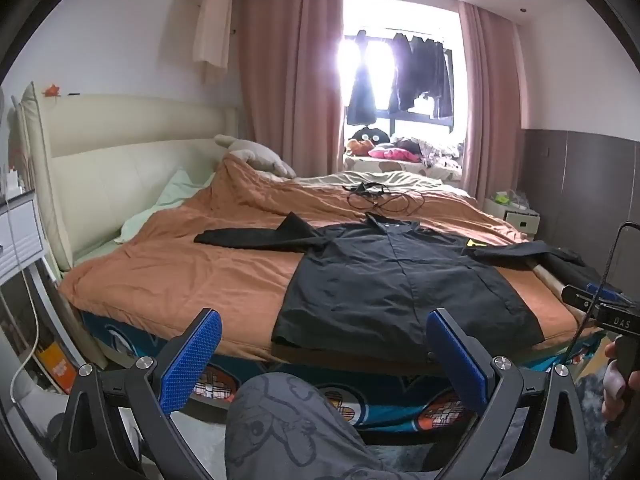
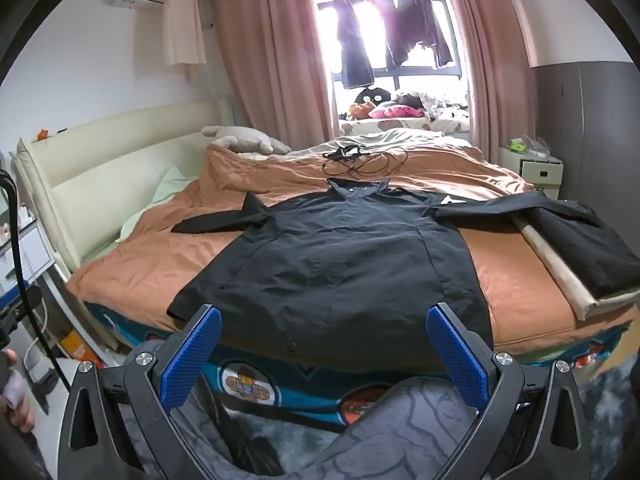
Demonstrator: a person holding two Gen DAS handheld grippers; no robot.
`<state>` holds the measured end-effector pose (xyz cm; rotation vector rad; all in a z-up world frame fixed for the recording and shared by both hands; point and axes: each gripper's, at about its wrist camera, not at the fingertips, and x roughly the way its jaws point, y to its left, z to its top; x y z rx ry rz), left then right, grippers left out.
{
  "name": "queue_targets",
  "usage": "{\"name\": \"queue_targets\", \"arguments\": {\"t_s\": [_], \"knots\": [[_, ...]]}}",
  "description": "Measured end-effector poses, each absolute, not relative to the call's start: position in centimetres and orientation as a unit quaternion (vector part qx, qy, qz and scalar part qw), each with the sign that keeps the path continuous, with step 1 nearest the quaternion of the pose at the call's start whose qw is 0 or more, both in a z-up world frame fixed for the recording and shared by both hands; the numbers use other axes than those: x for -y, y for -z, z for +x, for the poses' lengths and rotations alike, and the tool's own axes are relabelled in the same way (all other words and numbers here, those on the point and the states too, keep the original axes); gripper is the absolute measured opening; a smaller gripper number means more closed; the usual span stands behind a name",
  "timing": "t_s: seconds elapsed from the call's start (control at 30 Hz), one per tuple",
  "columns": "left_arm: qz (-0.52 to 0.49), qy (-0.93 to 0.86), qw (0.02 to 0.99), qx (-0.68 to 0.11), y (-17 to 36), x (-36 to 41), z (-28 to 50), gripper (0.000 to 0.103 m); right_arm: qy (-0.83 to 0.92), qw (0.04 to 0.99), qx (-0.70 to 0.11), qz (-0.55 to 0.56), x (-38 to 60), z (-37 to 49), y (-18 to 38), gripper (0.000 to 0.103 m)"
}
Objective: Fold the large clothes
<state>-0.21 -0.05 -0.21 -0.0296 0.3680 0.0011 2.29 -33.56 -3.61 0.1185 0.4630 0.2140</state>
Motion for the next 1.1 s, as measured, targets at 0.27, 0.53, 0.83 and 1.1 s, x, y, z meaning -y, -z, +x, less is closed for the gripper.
{"name": "queue_targets", "arguments": {"t_s": [0.27, 0.53, 0.83, 1.1], "knots": [[-0.021, 0.000, 0.984, -0.179, 0.5, -0.4, -0.9, 0.102, -0.108, 0.966, -0.226, 0.061, 33.8, 2.2, 3.9, 0.102], [-0.023, 0.000, 0.983, -0.181, 0.5, -0.3, -0.8, 0.102, -0.109, 0.966, -0.225, 0.058, 33.6, 1.8, 4.0, 0.102], [-0.023, -0.002, 0.984, -0.179, 0.5, -0.4, -1.1, 0.102, -0.110, 0.966, -0.226, 0.059, 33.7, 1.8, 3.9, 0.102], [-0.026, -0.002, 0.984, -0.177, 0.5, -0.4, -1.6, 0.102, -0.110, 0.967, -0.224, 0.059, 33.4, 0.9, 3.5, 0.102]]}}
